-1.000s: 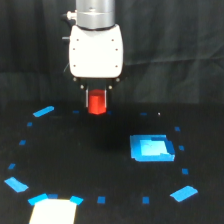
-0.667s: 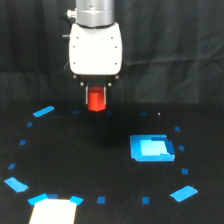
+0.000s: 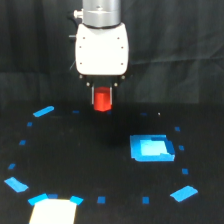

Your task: Pick up the red object from the table

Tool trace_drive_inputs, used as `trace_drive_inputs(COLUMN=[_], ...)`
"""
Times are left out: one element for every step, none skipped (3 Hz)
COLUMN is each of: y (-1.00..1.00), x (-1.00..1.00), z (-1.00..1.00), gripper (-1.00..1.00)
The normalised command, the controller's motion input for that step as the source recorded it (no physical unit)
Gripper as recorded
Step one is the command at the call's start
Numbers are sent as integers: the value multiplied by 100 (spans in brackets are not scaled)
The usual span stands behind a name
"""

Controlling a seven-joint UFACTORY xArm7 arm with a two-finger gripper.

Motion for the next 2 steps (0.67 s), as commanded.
trace_drive_inputs(y=[-5,23], x=[7,21], z=[-40,-22], gripper=[-100,-100])
